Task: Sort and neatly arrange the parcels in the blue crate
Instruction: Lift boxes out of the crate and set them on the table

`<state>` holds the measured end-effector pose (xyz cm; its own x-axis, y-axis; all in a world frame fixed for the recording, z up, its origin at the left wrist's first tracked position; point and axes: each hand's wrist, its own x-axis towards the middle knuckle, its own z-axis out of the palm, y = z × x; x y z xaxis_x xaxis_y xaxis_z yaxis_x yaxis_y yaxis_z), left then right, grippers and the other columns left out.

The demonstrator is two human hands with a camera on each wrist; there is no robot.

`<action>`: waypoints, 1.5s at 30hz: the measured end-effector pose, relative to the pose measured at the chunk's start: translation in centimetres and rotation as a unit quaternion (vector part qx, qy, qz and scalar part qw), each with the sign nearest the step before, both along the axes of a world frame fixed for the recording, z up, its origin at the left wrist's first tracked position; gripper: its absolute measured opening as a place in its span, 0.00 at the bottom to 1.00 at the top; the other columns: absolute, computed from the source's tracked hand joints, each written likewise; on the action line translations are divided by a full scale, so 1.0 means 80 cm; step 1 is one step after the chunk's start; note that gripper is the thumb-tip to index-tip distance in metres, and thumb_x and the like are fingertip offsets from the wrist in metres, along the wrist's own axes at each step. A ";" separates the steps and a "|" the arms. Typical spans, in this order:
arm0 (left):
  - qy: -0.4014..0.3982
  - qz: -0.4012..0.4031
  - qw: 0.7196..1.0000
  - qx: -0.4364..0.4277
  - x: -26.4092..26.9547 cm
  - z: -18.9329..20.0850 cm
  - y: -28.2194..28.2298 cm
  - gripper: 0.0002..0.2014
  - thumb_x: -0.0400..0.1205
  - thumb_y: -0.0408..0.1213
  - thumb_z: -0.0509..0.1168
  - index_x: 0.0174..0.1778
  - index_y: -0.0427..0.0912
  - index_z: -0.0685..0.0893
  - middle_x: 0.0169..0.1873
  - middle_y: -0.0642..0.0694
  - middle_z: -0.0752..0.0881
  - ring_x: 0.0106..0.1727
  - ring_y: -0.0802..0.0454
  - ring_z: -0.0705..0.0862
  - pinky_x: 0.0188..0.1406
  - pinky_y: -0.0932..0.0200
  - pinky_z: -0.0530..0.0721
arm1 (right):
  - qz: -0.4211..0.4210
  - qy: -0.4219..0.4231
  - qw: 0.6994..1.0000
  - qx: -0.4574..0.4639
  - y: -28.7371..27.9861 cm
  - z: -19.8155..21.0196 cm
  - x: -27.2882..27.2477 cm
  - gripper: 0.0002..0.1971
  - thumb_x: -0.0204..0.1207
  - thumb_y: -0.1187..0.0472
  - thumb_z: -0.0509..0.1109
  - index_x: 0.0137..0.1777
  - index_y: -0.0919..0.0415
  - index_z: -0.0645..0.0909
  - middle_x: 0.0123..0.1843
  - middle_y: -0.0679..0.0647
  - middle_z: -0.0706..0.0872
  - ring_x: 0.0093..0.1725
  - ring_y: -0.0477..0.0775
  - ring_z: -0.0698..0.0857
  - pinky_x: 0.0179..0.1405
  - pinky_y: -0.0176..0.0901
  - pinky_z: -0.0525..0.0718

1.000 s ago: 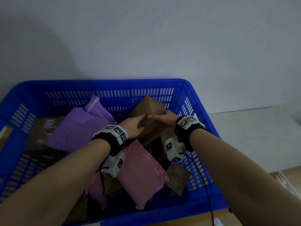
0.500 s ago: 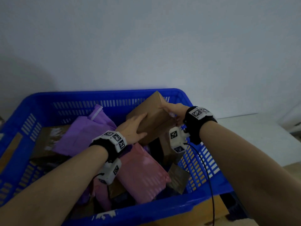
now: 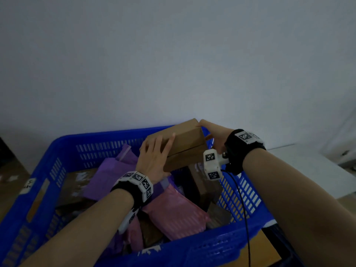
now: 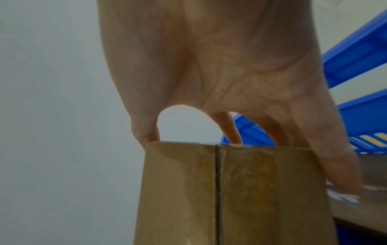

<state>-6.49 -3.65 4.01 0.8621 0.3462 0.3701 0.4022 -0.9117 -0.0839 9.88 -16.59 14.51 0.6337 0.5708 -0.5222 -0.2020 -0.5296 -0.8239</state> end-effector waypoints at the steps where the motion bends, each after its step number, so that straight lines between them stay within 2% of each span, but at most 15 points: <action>1: -0.013 0.001 1.000 0.007 0.000 0.002 0.001 0.70 0.47 0.60 0.79 0.82 0.51 0.46 0.65 0.35 0.69 0.65 0.37 0.68 0.63 0.35 0.77 | -0.001 0.003 1.000 0.005 -0.002 0.002 -0.003 0.29 0.67 0.40 0.70 0.63 0.58 0.76 0.60 0.62 0.79 0.52 0.68 0.83 0.45 0.55 0.83; 3: -0.026 0.003 1.000 0.009 -0.001 0.006 0.002 0.71 0.45 0.57 0.80 0.81 0.52 0.45 0.63 0.36 0.66 0.62 0.36 0.69 0.59 0.34 0.78 | 0.012 0.005 1.000 0.015 -0.006 0.005 -0.012 0.32 0.66 0.38 0.71 0.64 0.59 0.77 0.60 0.62 0.81 0.51 0.67 0.85 0.41 0.53 0.84; 6: -0.020 0.013 0.999 -0.024 -0.008 0.016 0.005 0.69 0.50 0.56 0.78 0.79 0.61 0.37 0.67 0.35 0.64 0.65 0.32 0.72 0.64 0.33 0.73 | -0.009 0.021 0.998 0.057 -0.008 0.003 -0.013 0.33 0.66 0.35 0.72 0.65 0.57 0.77 0.61 0.62 0.82 0.53 0.67 0.86 0.51 0.60 0.86; 9: -0.031 0.027 0.983 -0.180 -0.021 0.031 0.022 0.66 0.56 0.59 0.76 0.79 0.65 0.33 0.72 0.36 0.60 0.71 0.34 0.66 0.72 0.36 0.68 | -0.006 0.019 0.998 0.063 -0.016 0.005 -0.012 0.26 0.75 0.35 0.64 0.59 0.57 0.77 0.57 0.60 0.83 0.57 0.63 0.84 0.65 0.58 0.77; 12: -0.079 0.028 0.931 -0.356 -0.034 0.046 0.047 0.65 0.55 0.57 0.79 0.81 0.63 0.41 0.71 0.40 0.61 0.72 0.37 0.66 0.72 0.38 0.71 | -0.015 -0.024 0.997 0.066 -0.017 0.001 -0.006 0.26 0.78 0.43 0.65 0.69 0.62 0.74 0.64 0.63 0.80 0.59 0.60 0.82 0.58 0.52 0.80; 15: -0.095 0.024 0.880 -0.464 -0.041 0.053 0.068 0.62 0.58 0.49 0.83 0.82 0.57 0.49 0.77 0.42 0.63 0.77 0.41 0.67 0.75 0.40 0.71 | -0.019 -0.054 0.996 0.065 -0.015 -0.004 -0.009 0.21 0.77 0.50 0.70 0.65 0.61 0.76 0.65 0.62 0.80 0.61 0.60 0.81 0.61 0.53 0.81; 17: -0.113 0.018 0.851 -0.513 -0.044 0.060 0.074 0.59 0.59 0.48 0.82 0.82 0.56 0.53 0.75 0.45 0.69 0.75 0.43 0.71 0.72 0.43 0.74 | -0.020 -0.058 0.995 0.074 -0.011 -0.013 -0.010 0.21 0.76 0.52 0.72 0.66 0.60 0.77 0.67 0.60 0.79 0.64 0.60 0.80 0.63 0.53 0.81; 20: -0.135 0.024 0.812 -0.568 -0.045 0.068 0.079 0.50 0.67 0.41 0.79 0.81 0.56 0.56 0.61 0.47 0.75 0.67 0.44 0.76 0.67 0.43 0.77 | 0.014 -0.070 0.994 0.078 -0.005 -0.025 -0.011 0.25 0.78 0.55 0.70 0.74 0.57 0.72 0.73 0.57 0.75 0.66 0.57 0.78 0.66 0.54 0.79; 26: -0.220 0.020 0.706 -0.673 -0.040 0.073 0.089 0.45 0.66 0.41 0.79 0.77 0.58 0.63 0.62 0.38 0.82 0.61 0.39 0.81 0.54 0.44 0.82 | 0.060 -0.036 0.988 0.136 0.005 -0.039 -0.016 0.32 0.76 0.62 0.73 0.79 0.46 0.67 0.72 0.57 0.78 0.69 0.61 0.79 0.59 0.58 0.81; 29: -0.234 -0.001 0.696 -0.678 -0.034 0.075 0.087 0.36 0.73 0.37 0.74 0.75 0.58 0.66 0.63 0.40 0.79 0.58 0.43 0.81 0.43 0.48 0.84 | 0.069 -0.013 0.982 0.176 0.007 -0.042 -0.017 0.29 0.77 0.64 0.71 0.76 0.45 0.70 0.68 0.57 0.82 0.66 0.63 0.82 0.65 0.62 0.81; 32: -0.233 -0.007 0.697 -0.678 -0.027 0.081 0.086 0.36 0.68 0.41 0.78 0.70 0.57 0.70 0.64 0.38 0.80 0.57 0.41 0.82 0.44 0.45 0.86 | 0.058 -0.015 0.977 0.203 0.005 -0.038 -0.019 0.28 0.77 0.67 0.71 0.74 0.48 0.71 0.64 0.58 0.85 0.63 0.62 0.84 0.63 0.60 0.83; 36: -0.219 -0.003 0.753 -0.621 -0.018 0.102 0.087 0.40 0.68 0.36 0.78 0.74 0.50 0.66 0.60 0.40 0.79 0.51 0.48 0.81 0.36 0.57 0.81 | 0.045 -0.096 0.980 0.170 0.007 -0.030 -0.012 0.36 0.72 0.68 0.76 0.78 0.53 0.67 0.69 0.58 0.82 0.66 0.58 0.82 0.59 0.55 0.83; 40: -0.190 -0.022 0.768 -0.611 -0.011 0.123 0.090 0.44 0.68 0.39 0.78 0.78 0.54 0.63 0.59 0.44 0.78 0.59 0.43 0.80 0.45 0.50 0.84 | 0.028 -0.102 0.978 0.182 0.009 -0.022 -0.008 0.34 0.73 0.73 0.73 0.78 0.59 0.67 0.66 0.60 0.83 0.60 0.59 0.84 0.59 0.55 0.85; 42: -0.204 -0.035 0.754 -0.624 -0.008 0.129 0.087 0.40 0.70 0.38 0.77 0.77 0.57 0.66 0.59 0.41 0.81 0.59 0.41 0.82 0.48 0.48 0.84 | 0.030 -0.078 0.973 0.215 0.008 -0.022 -0.010 0.29 0.76 0.73 0.70 0.76 0.60 0.69 0.57 0.59 0.87 0.52 0.58 0.86 0.54 0.53 0.87; 45: -0.219 -0.053 0.722 -0.655 0.001 0.132 0.082 0.36 0.73 0.37 0.75 0.76 0.56 0.69 0.62 0.40 0.84 0.62 0.40 0.83 0.58 0.39 0.84 | 0.028 -0.067 0.964 0.255 0.000 -0.017 -0.010 0.28 0.77 0.72 0.68 0.75 0.53 0.70 0.54 0.56 0.88 0.50 0.58 0.87 0.53 0.56 0.88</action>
